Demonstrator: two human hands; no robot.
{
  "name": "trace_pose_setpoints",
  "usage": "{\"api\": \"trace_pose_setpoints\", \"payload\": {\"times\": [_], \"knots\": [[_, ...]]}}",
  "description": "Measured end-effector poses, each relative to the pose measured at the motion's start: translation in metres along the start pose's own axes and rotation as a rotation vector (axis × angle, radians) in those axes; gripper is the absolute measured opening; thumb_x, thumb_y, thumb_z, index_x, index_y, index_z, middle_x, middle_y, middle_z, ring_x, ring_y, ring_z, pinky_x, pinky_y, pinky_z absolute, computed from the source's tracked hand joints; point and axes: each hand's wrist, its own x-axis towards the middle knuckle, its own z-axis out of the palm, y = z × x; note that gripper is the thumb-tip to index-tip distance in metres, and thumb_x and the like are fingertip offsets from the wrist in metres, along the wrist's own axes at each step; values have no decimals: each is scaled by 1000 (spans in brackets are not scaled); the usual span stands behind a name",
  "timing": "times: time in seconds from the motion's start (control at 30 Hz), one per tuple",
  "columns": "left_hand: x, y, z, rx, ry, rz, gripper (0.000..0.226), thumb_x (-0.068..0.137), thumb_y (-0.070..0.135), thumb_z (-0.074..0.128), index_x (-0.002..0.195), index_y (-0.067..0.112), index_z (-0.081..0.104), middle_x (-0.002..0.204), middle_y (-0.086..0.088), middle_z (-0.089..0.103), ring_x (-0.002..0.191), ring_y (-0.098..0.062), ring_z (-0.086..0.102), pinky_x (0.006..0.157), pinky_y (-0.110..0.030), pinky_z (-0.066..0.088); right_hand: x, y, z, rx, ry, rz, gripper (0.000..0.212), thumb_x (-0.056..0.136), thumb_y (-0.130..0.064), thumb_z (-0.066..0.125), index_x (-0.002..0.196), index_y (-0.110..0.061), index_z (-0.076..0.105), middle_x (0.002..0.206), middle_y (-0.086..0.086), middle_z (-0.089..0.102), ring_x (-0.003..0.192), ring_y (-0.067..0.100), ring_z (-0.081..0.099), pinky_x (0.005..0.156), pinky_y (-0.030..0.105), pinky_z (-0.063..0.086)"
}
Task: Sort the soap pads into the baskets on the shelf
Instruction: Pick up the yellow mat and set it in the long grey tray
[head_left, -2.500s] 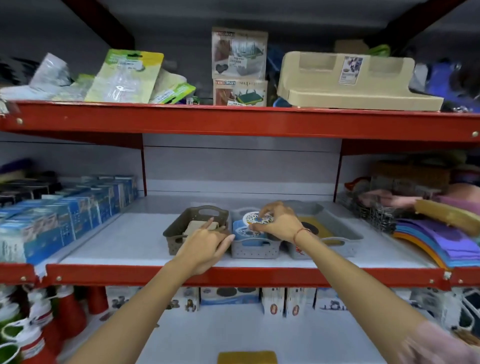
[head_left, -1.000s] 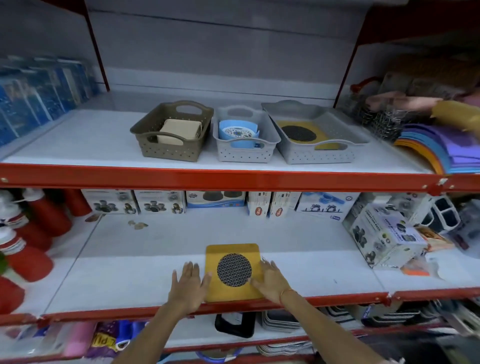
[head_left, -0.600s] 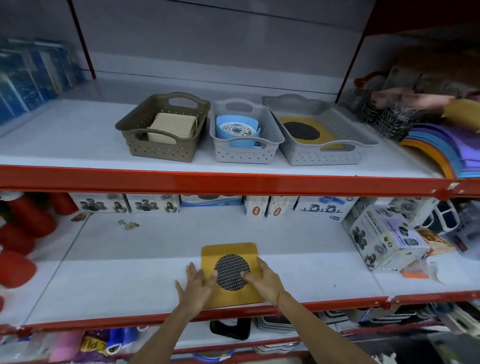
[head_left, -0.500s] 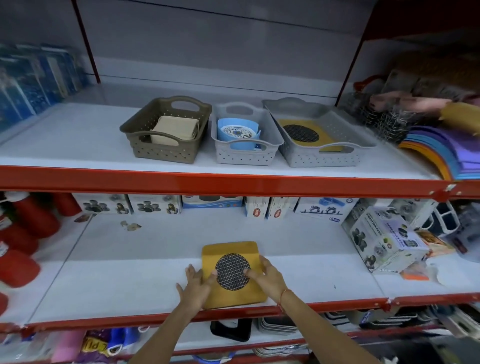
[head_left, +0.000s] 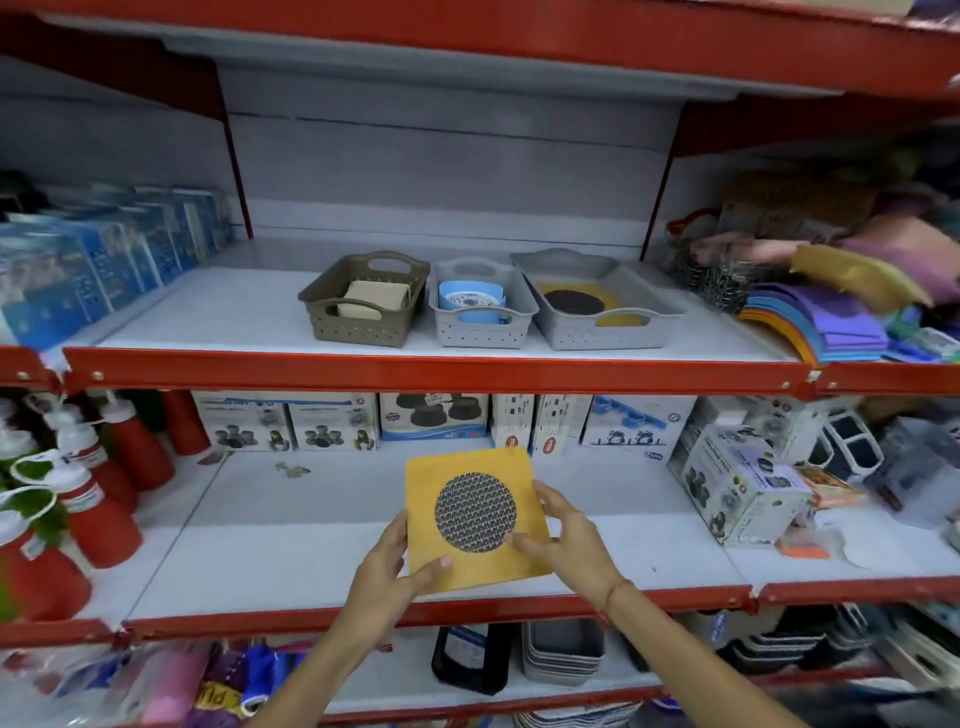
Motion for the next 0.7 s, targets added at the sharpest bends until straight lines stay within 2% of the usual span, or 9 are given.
{"api": "trace_pose_setpoints", "payload": {"times": [0.07, 0.13, 0.23, 0.3, 0.33, 0.4, 0.47, 0.57, 0.7], "knots": [[-12, 18, -3, -1, -24, 59, 102, 54, 40, 86, 140, 32, 32, 128, 16, 56, 118, -1, 53, 93, -17, 45, -16, -15, -12, 0, 14, -54, 88, 70, -27, 83, 145, -16, 38, 142, 1, 50, 133, 14, 43, 109, 39, 43], [-24, 40, -5, 28, -37, 131, 122, 47, 44, 87, 147, 25, 20, 132, 10, 55, 118, -3, 54, 88, -10, 47, -30, -33, -23, 7, 31, -123, 93, 64, -35, 85, 143, -16, 41, 146, -1, 46, 136, 12, 40, 111, 40, 40], [-34, 79, -3, 74, -55, 273, 113, 53, 29, 87, 142, 33, 18, 113, 28, 64, 108, 5, 60, 78, -5, 47, -45, -58, -41, -19, 84, -207, 108, 42, -64, 79, 136, -20, 51, 153, -3, 37, 140, 12, 35, 113, 42, 37], [-36, 103, -2, 71, -54, 334, 108, 55, 20, 87, 139, 35, 21, 102, 39, 64, 105, 11, 59, 80, -7, 49, -49, -70, -54, -41, 114, -245, 115, 32, -75, 74, 134, -25, 53, 153, -5, 35, 141, 11, 34, 114, 42, 37], [-34, 114, -2, 70, -49, 352, 108, 55, 19, 88, 141, 32, 24, 104, 37, 64, 107, 10, 58, 83, -9, 49, -49, -76, -61, -50, 127, -263, 117, 30, -78, 74, 134, -27, 53, 154, -6, 35, 140, 11, 34, 113, 42, 37], [-30, 135, 1, 78, -47, 399, 109, 55, 20, 88, 142, 30, 24, 106, 34, 65, 108, 9, 58, 86, -10, 48, -47, -87, -75, -77, 148, -294, 121, 28, -81, 74, 134, -28, 53, 154, -7, 34, 140, 11, 33, 114, 44, 35], [-22, 154, 4, 96, -49, 443, 102, 57, 21, 87, 134, 39, 23, 97, 38, 66, 102, 11, 60, 81, -5, 47, -42, -99, -90, -132, 164, -320, 121, 28, -81, 74, 136, -30, 52, 154, -6, 32, 141, 11, 29, 116, 44, 32], [2, 180, 10, 172, -50, 516, 84, 59, 23, 86, 121, 50, 37, 96, 31, 70, 95, 5, 65, 75, -8, 50, -27, -117, -114, -201, 223, -358, 116, 28, -79, 74, 132, -35, 54, 152, -2, 35, 141, 12, 28, 116, 44, 33], [40, 217, 23, 244, -48, 533, 91, 63, 35, 83, 140, 27, 35, 83, 40, 65, 92, 14, 62, 83, -13, 49, 6, -137, -150, -248, 269, -387, 98, 37, -77, 73, 125, -38, 60, 151, -2, 40, 140, 11, 33, 115, 40, 35]]}}
